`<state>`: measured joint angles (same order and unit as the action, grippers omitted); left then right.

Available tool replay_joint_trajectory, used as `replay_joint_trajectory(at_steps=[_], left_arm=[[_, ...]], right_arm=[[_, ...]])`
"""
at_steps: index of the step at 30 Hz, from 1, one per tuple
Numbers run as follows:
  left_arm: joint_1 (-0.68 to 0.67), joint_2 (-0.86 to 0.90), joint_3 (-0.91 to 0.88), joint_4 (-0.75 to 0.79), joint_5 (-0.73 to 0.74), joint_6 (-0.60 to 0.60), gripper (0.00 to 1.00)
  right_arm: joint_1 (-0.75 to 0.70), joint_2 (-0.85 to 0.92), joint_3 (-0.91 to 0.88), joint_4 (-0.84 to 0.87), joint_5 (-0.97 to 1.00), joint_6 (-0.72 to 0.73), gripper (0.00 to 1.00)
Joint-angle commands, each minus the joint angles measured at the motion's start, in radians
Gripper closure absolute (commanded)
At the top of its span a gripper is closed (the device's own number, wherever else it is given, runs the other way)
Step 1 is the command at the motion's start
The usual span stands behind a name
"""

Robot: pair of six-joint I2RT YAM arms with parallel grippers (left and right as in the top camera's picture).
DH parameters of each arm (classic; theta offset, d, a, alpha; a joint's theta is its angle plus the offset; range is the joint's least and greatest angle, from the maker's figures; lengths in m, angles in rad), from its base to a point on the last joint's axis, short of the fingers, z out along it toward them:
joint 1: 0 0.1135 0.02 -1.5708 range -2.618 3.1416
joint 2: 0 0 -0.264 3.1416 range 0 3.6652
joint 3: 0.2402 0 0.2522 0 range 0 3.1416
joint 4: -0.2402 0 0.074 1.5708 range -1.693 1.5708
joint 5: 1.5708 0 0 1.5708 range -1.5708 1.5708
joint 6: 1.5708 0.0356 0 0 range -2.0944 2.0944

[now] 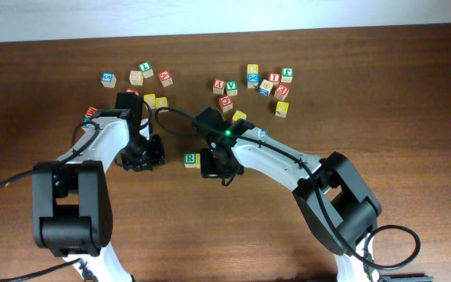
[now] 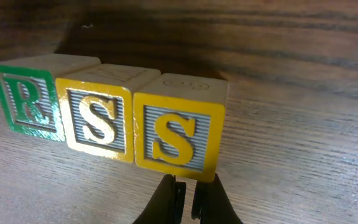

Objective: Spell out RSS

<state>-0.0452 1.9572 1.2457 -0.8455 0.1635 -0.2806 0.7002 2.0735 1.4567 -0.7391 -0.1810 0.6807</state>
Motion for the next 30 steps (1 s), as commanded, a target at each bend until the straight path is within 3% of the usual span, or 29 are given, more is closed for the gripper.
replay_joint_trajectory(at_steps=[1,30], left_arm=[[0.005,0.010,0.000,-0.002,-0.034,0.005,0.73],[0.005,0.010,0.000,-0.002,-0.033,0.005,0.71]], right_arm=[[0.000,0.011,0.019,0.011,0.017,0.006,0.96],[0.000,0.011,0.019,0.038,0.017,0.006,0.96]])
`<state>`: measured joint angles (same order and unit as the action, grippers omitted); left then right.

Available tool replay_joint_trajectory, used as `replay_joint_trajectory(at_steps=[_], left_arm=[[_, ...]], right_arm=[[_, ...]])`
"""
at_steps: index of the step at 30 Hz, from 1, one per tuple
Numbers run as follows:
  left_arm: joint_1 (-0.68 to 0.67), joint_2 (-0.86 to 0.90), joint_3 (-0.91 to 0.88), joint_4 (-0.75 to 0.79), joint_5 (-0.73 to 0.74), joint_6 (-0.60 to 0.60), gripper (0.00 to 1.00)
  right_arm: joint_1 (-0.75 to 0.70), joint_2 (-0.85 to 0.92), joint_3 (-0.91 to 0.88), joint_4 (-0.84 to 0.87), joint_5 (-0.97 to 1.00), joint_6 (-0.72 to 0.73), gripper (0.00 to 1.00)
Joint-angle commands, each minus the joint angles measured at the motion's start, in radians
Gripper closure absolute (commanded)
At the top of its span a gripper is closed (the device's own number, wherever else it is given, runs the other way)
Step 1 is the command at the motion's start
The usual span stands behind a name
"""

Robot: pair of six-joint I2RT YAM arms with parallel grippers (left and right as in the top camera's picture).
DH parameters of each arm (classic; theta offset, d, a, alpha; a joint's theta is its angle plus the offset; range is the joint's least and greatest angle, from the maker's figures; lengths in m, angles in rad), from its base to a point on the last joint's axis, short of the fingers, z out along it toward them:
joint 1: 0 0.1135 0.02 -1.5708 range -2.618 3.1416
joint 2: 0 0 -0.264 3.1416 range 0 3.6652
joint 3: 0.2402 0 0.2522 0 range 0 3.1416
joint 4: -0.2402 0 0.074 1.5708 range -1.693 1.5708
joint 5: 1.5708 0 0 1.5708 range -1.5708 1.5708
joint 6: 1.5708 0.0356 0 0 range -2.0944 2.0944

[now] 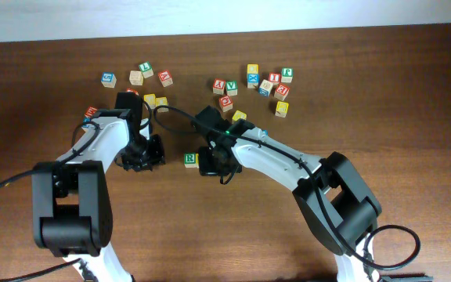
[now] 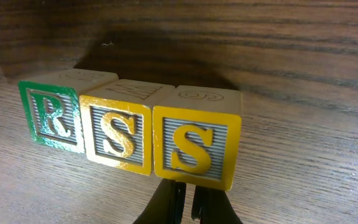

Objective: Spell out RSS

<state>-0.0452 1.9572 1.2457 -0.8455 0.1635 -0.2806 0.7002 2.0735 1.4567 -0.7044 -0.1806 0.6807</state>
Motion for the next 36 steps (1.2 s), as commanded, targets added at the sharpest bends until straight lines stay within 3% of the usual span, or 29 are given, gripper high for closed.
replay_joint_trajectory(at_steps=[1,36], left_arm=[[0.005,0.010,0.000,-0.002,-0.034,0.005,0.71],[0.005,0.010,0.000,-0.002,-0.033,0.005,0.69]], right_arm=[[0.000,0.011,0.019,0.003,0.016,0.006,0.96],[0.027,0.011,0.019,-0.010,-0.096,0.013,0.95]])
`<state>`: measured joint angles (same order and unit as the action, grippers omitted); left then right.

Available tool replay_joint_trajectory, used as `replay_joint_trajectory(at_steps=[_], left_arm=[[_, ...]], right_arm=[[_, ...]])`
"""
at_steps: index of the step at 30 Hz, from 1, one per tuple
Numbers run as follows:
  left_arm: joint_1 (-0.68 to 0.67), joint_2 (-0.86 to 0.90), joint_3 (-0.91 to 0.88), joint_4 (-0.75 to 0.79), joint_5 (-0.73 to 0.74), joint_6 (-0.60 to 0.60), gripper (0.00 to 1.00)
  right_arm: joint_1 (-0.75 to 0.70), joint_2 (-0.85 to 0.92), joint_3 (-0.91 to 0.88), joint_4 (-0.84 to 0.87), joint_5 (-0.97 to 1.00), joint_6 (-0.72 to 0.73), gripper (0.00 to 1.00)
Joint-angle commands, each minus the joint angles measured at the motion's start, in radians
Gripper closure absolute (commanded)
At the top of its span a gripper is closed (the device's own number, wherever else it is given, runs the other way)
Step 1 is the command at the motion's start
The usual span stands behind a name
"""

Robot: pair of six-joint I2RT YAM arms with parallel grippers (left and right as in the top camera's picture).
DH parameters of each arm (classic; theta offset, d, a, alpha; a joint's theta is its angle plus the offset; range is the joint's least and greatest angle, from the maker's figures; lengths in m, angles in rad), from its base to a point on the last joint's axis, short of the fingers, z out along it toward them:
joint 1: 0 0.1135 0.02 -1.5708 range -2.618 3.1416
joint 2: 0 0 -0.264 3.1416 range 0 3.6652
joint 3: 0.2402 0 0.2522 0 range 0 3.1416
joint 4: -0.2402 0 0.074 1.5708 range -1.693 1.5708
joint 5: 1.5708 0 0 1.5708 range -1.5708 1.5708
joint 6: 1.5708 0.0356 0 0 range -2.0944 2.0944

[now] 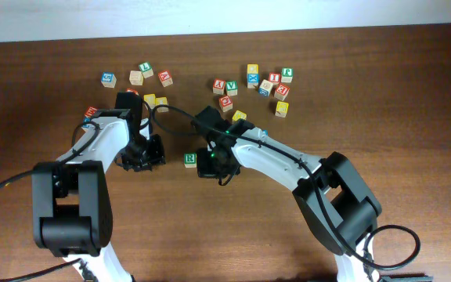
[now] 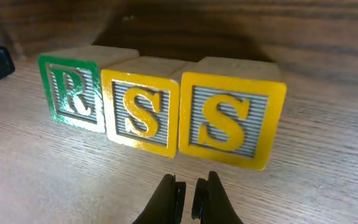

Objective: Spell out RSS

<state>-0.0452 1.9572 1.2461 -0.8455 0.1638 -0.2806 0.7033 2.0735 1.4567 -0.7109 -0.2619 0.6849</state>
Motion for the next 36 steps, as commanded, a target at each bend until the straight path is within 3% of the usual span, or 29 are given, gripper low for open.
replay_joint_trajectory(at_steps=[1,9,18,36], left_arm=[[0.005,0.010,-0.001,-0.003,-0.034,0.005,0.69],[0.005,0.010,-0.001,-0.008,-0.034,0.005,0.69],[0.013,0.010,-0.001,-0.010,-0.034,-0.014,0.73],[0.068,0.010,-0.001,-0.027,-0.034,-0.022,0.68]], right_arm=[[0.033,0.011,0.019,0.000,-0.007,0.009,0.95],[0.095,0.011,0.019,0.028,0.174,0.065,0.94],[0.095,0.011,0.019,0.072,0.189,0.065,0.94],[0.095,0.011,0.019,0.102,0.200,0.064,0.94]])
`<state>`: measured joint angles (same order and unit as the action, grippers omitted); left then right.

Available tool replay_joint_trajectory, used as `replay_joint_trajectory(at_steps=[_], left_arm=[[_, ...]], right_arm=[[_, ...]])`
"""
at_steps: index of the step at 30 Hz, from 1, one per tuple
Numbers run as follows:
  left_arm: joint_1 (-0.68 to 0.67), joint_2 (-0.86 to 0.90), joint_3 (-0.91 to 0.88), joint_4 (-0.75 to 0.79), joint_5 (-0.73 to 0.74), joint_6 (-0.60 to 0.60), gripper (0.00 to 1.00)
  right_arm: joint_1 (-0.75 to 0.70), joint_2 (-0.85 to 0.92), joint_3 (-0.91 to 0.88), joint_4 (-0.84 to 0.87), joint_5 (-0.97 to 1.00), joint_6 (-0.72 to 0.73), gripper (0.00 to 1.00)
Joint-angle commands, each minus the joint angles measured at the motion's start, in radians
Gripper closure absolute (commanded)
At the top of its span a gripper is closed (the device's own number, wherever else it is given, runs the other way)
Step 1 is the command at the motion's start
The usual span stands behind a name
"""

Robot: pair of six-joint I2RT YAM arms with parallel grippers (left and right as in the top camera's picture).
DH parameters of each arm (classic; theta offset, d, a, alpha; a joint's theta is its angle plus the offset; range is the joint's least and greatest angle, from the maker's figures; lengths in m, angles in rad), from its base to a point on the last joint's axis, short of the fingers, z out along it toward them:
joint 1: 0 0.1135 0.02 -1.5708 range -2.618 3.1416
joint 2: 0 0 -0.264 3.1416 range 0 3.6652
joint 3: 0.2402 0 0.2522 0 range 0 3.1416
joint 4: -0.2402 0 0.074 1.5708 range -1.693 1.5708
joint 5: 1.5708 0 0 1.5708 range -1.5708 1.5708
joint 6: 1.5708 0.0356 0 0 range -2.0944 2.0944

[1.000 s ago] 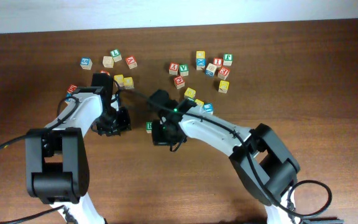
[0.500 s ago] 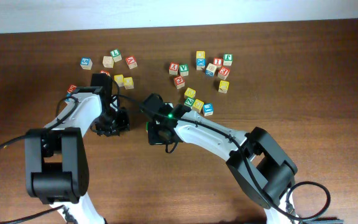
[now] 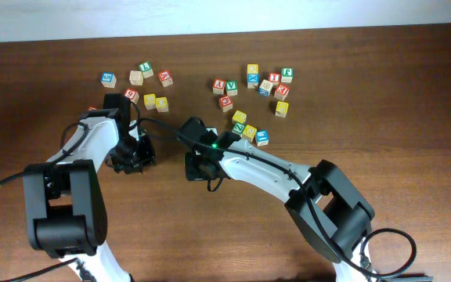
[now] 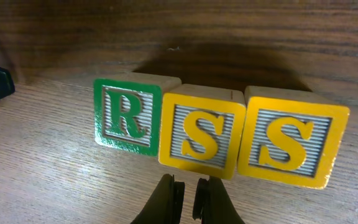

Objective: Spell out RSS

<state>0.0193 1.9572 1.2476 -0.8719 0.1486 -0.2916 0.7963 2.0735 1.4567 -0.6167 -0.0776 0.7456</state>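
Observation:
Three blocks stand in a touching row on the wooden table (image 4: 55,180). They are a green R block (image 4: 126,115), a yellow S block (image 4: 202,132) and a second yellow S block (image 4: 293,143), reading RSS in the right wrist view. My right gripper (image 4: 188,198) sits low just in front of the first S, shut to a narrow slit with nothing between its fingers. From overhead my right gripper (image 3: 199,166) hides the row. My left gripper (image 3: 131,155) rests on the table to the left of it; its jaws are too dark to read.
Loose letter blocks lie in a back-left cluster (image 3: 149,100) and a back-right cluster (image 3: 266,84). Three more (image 3: 249,129) sit just behind my right forearm. A dark part of the left gripper shows at the edge of the right wrist view.
My right gripper has moved left along the row, from in front of the seam between the two S blocks to in front of the first S. The left gripper has moved slightly left too.
The R, S, S row stood together at every moment. My shut right gripper was in front of the second S, then a little farther left each time, and now faces the first S. The left arm stayed beside the row, then moved left.

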Motion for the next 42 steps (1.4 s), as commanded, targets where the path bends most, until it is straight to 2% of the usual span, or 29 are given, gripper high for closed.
replay_joint_trajectory(at_steps=[1,35,38,42], left_arm=[[0.003,0.010,-0.002,-0.001,-0.019,-0.010,0.67],[0.003,0.010,-0.002,-0.001,-0.018,-0.010,0.66],[0.002,0.010,-0.002,0.000,-0.014,-0.010,0.80],[0.001,0.010,-0.002,0.002,0.006,-0.010,0.84]], right_arm=[[0.002,0.011,0.019,0.009,0.018,0.004,0.94],[0.002,0.052,0.019,0.010,0.022,0.004,0.96],[0.002,0.015,0.019,-0.011,0.022,0.003,0.96],[-0.002,-0.067,0.035,-0.058,0.022,-0.012,0.96]])
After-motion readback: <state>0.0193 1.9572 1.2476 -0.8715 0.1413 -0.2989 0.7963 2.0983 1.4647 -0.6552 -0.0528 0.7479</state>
